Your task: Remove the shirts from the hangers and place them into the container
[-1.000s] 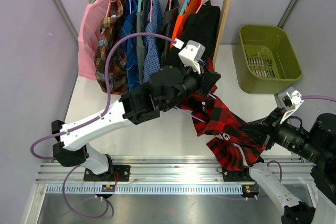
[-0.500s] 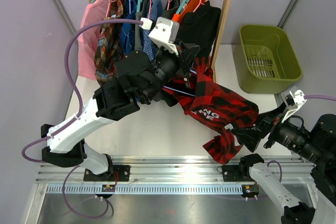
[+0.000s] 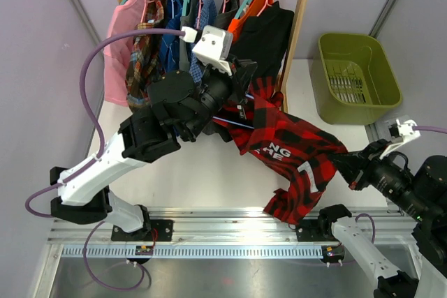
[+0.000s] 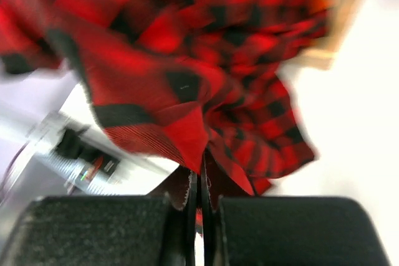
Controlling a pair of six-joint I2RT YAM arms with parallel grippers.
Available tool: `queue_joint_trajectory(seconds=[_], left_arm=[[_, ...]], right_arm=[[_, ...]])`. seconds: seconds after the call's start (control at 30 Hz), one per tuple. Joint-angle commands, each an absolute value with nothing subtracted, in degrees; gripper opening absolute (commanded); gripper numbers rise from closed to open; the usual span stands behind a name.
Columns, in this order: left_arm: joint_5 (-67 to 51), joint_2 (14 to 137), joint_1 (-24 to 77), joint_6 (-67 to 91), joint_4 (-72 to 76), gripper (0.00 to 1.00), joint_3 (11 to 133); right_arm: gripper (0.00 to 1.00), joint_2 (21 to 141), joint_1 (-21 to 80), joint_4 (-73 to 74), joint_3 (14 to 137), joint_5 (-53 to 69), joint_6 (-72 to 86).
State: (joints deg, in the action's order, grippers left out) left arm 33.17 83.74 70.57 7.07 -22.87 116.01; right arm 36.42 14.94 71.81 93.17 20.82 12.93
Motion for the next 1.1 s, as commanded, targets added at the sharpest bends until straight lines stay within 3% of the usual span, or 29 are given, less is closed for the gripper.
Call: queue_joint_trajectory(seconds=[0.0,0.13,0.4,0.53,0.73,1.07], left_arm=[[40.5,76.9,70.3,2.6,-19.3,0.00,113.3],[47.3,69.6,70.3,-0.4,-15.2,0.00,107.3],[55.2,59.2,70.4,-5.5,-9.6,0.00,98.6],[57.6,55.1,70.4,-6.7,-7.6,0.00,95.3],[60.2,50.8,70.4,-5.7,-12.8,0.00,94.8],[56.8,50.8,70.4,3.5,-25.2,0.00,94.0]], right_arm=[[0.00,34.2,14.7,69.3,96.1,3.7,15.4],[0.00,34.8,14.7,72.7,97.1,-13.2,18.8],[0.00,36.1,14.7,72.2,93.1,-21.0,22.2],[0.00,35.6,14.7,72.4,93.1,-30.4,24.2],[0.00,34.1,14.7,72.2,93.7,-40.3,27.4],[0.00,38.2,14.7,65.0,89.1,-21.5,23.7]])
